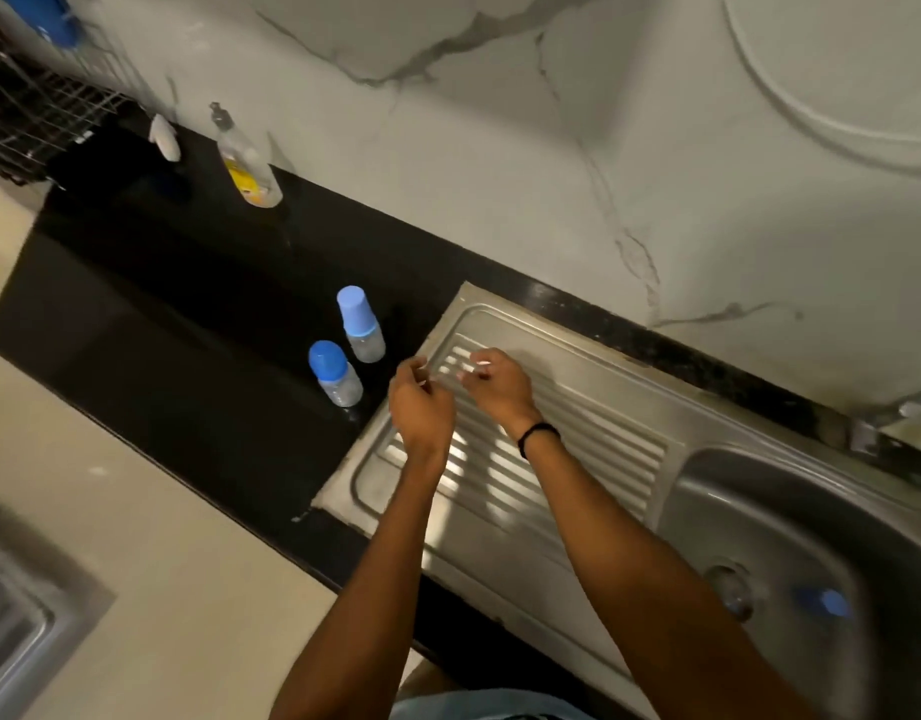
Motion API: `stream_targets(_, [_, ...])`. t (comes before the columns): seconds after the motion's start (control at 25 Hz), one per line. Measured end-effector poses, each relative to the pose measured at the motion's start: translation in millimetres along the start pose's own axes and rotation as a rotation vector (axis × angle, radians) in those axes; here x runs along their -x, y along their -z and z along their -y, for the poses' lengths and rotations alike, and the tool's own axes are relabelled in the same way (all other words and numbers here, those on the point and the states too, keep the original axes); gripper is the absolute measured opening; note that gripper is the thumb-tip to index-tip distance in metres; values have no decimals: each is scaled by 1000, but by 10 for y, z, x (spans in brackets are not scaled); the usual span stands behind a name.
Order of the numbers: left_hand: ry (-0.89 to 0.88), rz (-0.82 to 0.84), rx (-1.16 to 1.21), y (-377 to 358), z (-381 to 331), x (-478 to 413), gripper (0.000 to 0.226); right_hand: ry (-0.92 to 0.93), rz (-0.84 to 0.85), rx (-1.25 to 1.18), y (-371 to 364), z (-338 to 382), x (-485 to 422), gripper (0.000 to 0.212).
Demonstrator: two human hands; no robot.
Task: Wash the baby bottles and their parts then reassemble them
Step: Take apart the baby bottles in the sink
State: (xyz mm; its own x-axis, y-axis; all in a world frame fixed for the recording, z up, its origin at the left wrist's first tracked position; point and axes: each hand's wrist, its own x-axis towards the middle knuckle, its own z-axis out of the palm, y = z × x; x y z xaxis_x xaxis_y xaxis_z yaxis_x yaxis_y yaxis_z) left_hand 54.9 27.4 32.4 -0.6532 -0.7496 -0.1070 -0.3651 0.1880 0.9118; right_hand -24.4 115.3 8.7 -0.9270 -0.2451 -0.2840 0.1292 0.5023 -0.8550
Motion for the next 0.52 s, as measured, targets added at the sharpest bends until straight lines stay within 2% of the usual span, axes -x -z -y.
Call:
stream_targets(0.12, [-150,-79,35,298,-275,-247,32,79,128,103,-398,488,-369,16])
stream_targets(0.16, [-191,-101,-10,412,-378,-356,34,129,130,167,-527,590,-502,22])
stream_targets(0.24, [-206,-117,-272,625,-522,-704,49,241,221,230,-791,748,-698,27])
stream_targets(0.32, [-133,-10,-619,779,-555,-1151,68,234,285,295,-977,816,-808,28])
stream_targets(0.36, [-94,87,-741,824,-546,-1346,75,215,322,307,-1043,815,-852,38])
stream_targets(0.44, [-54,279,-789,837,-500,-1646,73,195,355,346,-1136,793,-931,55])
stream_targets(0.52, [-83,351,-684,801,-504,-1788,52,188,353,349,-1182,778,-994,52])
